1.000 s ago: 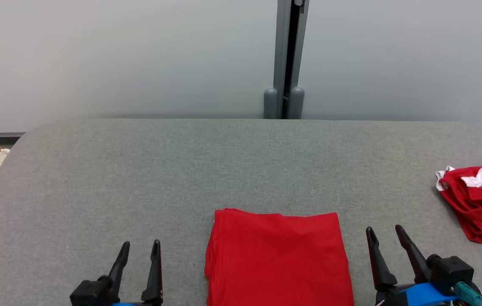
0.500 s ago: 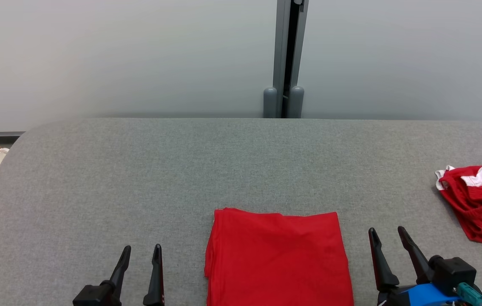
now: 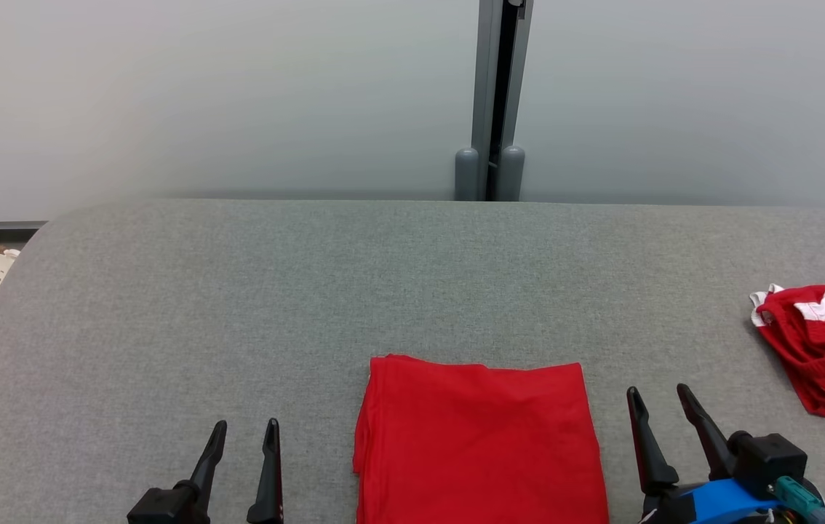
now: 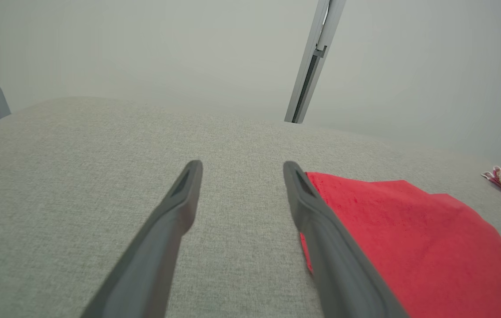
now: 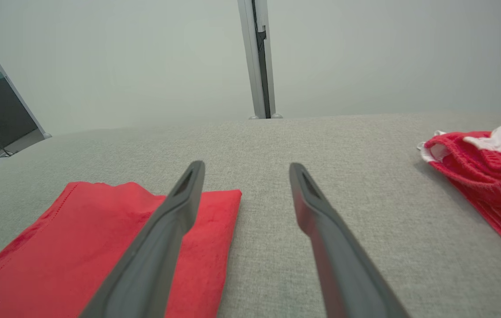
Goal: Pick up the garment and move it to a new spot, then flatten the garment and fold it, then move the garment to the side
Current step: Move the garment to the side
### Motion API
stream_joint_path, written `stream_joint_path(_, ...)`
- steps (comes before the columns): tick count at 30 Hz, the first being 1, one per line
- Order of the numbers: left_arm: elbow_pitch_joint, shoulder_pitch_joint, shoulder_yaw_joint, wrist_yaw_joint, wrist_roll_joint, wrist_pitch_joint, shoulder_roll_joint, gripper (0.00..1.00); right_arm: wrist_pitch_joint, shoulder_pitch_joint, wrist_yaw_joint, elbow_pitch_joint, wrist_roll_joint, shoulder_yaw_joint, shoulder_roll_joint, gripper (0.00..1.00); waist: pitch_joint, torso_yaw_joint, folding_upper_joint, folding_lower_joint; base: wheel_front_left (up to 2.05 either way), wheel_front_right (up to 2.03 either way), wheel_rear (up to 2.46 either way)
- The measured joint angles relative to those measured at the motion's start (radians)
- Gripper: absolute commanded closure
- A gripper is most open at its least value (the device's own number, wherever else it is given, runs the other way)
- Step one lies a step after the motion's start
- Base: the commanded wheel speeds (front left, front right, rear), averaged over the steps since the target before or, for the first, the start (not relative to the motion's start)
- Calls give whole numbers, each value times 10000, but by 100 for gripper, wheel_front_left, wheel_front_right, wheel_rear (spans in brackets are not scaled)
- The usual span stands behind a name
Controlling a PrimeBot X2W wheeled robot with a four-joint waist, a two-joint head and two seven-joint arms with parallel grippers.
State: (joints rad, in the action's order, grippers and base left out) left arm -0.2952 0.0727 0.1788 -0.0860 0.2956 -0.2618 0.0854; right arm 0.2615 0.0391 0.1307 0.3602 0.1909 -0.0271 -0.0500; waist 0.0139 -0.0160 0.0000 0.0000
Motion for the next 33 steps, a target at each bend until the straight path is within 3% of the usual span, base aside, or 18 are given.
stream_joint_path(6, -33, -3, -90, -46, -81, 0, -35, 0, -408, 413, 0, 464, -104, -96, 4, 0, -1, -87, 0, 0, 0, 0, 0)
stream_joint_path(14, -21, -3, -247, -119, -128, 0, -130, 0, -3325, 1052, 0, 686, -428, -75, 8, 0, -10, -296, 0, 0, 0, 0, 0)
stream_joint_path(21, -15, 0, -311, -190, -82, 0, -207, 0, -5110, 1129, 0, 1333, -328, -46, 4, 0, -116, -699, 0, 0, 0, 0, 0)
stream_joint_path(30, -4, -9, -364, -253, -159, 0, -245, 0, -5599, 1680, -2, 2196, -132, -242, -10, 2, -508, -1019, 0, 0, 0, 0, 0)
stream_joint_path(31, 2, -18, -370, -257, -165, 0, -247, 0, -5611, 1767, -2, 2266, -130, -307, -17, 50, -549, -1033, 0, 0, 0, 0, 0)
stream_joint_path(33, 8, -49, -378, -280, -219, 0, -251, 0, -5639, 1947, -2, 2364, -115, -389, -25, 76, -648, -1025, 0, 0, 0, 0, 0)
